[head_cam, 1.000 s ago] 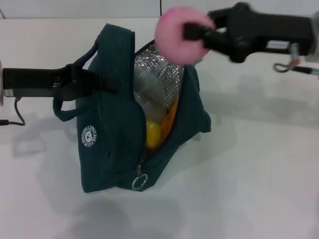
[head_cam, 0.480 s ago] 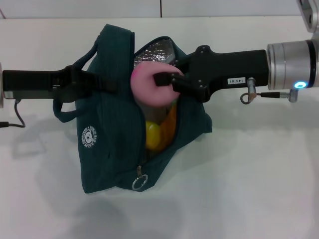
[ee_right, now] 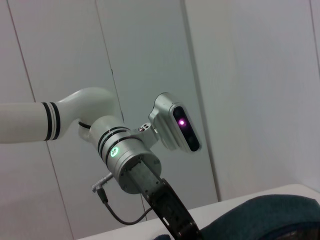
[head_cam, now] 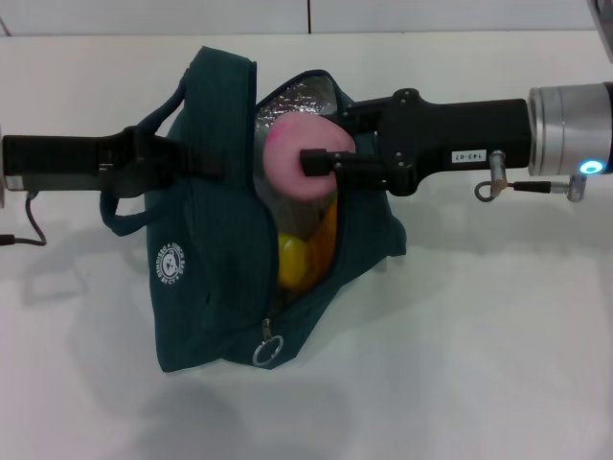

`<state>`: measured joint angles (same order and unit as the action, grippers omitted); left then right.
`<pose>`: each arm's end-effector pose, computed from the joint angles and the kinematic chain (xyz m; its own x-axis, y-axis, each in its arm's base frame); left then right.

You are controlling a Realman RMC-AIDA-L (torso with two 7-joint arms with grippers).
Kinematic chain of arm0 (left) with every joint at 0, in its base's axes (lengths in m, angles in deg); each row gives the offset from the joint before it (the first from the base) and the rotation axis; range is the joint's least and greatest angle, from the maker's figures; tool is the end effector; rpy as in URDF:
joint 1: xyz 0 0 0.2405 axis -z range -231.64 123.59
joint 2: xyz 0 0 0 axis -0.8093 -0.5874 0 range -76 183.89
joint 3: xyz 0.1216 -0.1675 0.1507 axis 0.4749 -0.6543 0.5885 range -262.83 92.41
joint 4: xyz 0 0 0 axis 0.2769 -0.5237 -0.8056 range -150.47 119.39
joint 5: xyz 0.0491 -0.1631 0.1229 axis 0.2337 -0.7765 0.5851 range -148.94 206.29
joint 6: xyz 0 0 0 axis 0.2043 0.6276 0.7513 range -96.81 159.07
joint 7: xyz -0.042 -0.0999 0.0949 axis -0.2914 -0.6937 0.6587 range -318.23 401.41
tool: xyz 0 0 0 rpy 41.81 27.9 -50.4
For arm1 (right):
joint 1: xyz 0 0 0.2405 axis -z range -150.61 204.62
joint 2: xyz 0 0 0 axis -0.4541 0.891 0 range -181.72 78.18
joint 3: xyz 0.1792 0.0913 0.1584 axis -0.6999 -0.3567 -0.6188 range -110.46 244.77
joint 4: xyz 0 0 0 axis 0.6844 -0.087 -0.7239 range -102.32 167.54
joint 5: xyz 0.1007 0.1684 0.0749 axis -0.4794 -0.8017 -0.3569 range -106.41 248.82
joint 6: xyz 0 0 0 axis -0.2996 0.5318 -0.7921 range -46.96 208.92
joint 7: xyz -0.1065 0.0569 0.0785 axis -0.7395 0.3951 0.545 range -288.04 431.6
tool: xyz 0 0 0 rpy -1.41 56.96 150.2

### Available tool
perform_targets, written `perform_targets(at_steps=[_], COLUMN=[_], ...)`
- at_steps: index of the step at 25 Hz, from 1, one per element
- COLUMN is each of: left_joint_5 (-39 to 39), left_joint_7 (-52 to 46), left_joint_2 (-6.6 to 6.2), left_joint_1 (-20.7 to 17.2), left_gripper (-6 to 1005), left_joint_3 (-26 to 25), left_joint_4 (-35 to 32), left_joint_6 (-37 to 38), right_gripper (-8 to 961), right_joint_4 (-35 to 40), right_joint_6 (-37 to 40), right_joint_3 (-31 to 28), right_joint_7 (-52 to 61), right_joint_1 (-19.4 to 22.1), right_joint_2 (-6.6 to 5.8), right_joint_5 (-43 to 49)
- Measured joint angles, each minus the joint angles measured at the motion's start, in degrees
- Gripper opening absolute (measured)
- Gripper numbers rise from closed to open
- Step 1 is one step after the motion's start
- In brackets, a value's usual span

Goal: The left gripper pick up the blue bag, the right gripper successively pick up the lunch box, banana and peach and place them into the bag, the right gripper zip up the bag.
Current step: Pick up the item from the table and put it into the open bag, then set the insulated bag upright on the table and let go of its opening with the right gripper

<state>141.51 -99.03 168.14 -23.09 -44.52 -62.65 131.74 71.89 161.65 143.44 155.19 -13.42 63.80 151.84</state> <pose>-0.2421 0.3343 0.0574 0.1955 0.9134 0.3569 0.8894 -0.3185 0.3278 0.1321 0.3675 -0.0291 0.8003 -0.1533 -0.5796 -0.1874 -0.9823 0.0010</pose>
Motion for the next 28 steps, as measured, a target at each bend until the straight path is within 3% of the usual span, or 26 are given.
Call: perform_targets(at_steps=[2, 13, 18, 26, 28], left_joint_5=[0.0, 0.02, 0.03, 0.02, 0.02], left_joint_7=[0.0, 0.0, 0.09, 0.56, 0.68], left_joint_2=[-0.01, 0.11, 0.14, 0.14, 0.14], left_joint_1=[0.0, -0.09, -0.25, -0.26, -0.27], left_gripper=[41, 42, 42, 42, 42], left_joint_3=[0.0, 0.0, 0.01, 0.0, 0.01], left_joint_4=[0.0, 0.0, 0.0, 0.51, 0.67], left_joint_6=[0.01, 0.03, 0.02, 0.02, 0.02], right_gripper=[419, 661, 852, 848, 847], right_joint_4=[0.01, 1.0, 1.9, 2.51, 3.9], right_joint_6=[0.06, 0.02, -0.4, -4.22, -4.66], right_joint_3=[-0.2, -0.5, -4.14, -5.37, -5.42], right_joint_7=[0.04, 2.21, 4.34, 12.77, 16.29], right_joint_1=[0.04, -0.16, 0.74, 1.7, 1.07], right_joint_2=[-0.02, -0.29, -0.69, -3.58, -3.78], right_joint_5=[-0.02, 0.48, 0.55, 2.06, 5.82])
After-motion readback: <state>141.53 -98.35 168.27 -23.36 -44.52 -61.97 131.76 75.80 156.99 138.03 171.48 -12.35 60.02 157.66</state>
